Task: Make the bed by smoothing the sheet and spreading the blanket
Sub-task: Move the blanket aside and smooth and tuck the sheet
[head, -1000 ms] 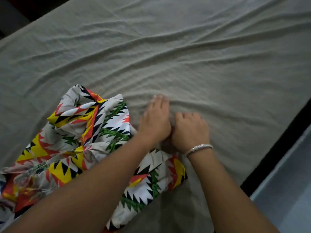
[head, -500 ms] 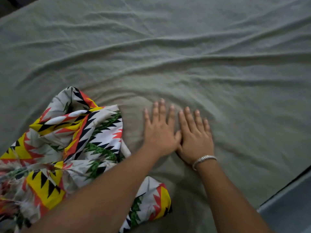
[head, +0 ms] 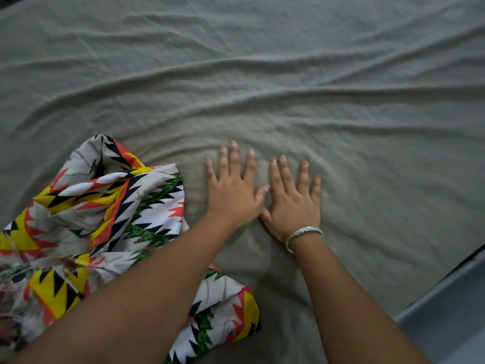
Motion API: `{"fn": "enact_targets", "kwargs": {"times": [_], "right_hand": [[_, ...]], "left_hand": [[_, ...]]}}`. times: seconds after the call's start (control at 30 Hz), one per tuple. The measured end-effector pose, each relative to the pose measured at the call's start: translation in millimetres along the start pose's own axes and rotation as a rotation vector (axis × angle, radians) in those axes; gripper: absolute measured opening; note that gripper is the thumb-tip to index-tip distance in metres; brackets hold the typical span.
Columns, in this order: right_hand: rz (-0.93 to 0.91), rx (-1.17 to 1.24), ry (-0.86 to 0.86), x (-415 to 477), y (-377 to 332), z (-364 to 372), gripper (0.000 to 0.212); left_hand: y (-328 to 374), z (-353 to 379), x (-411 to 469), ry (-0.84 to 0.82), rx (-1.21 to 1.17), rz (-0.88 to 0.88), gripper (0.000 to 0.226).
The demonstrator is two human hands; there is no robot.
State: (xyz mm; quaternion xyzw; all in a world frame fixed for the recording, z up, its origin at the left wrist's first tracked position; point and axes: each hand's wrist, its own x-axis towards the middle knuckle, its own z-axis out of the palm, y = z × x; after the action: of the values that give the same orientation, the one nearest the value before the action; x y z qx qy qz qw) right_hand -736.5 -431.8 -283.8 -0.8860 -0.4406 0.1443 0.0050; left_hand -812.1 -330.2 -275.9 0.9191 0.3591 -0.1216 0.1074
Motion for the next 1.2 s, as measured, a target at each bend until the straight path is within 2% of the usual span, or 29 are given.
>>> {"fn": "enact_targets", "kwargs": {"times": [0.1,0.23,0.4,0.63,0.93,1.03,1.2], "right_hand": [[0.11,-0.024,-0.114,-9.0,-4.5,-9.5,0.074],[0.108,-0.106,-0.241,0.1,-23.3,-35.1,0.081],[-0.083,-0.165,-0.191,3.0,-61.5,-53.5,0.088],[-0.159,-0.126,-0.207,40.0,-89.4,-53.4,0.077],[-0.269,-0.115,-0.092,134.5,-53.0,-53.8,0.076],[-0.292,-0.103,-0.104,154.7,-21.3,-51.9,0.075],[-0.23,-0.076,-0.001,110.1,53.9,-34.1,0.075]], "left_hand": [[7.9,-2.1,-10.9,-0.042,-0.013,0.14,0.076],[-8.4,-14.5,-12.9,-0.043,-0.033,0.181,0.075],[-57.8,-38.7,-15.0,-0.036,-0.054,0.034,0.087],[-95.4,-55.3,5.9,-0.06,-0.081,-0.001,0.085],[-59.1,-61.8,96.3,0.016,-0.139,-0.057,0.073],[-33.1,-55.1,123.6,-0.019,-0.062,-0.067,0.072],[36.4,-22.5,98.9,0.049,0.01,0.01,0.078]]}}
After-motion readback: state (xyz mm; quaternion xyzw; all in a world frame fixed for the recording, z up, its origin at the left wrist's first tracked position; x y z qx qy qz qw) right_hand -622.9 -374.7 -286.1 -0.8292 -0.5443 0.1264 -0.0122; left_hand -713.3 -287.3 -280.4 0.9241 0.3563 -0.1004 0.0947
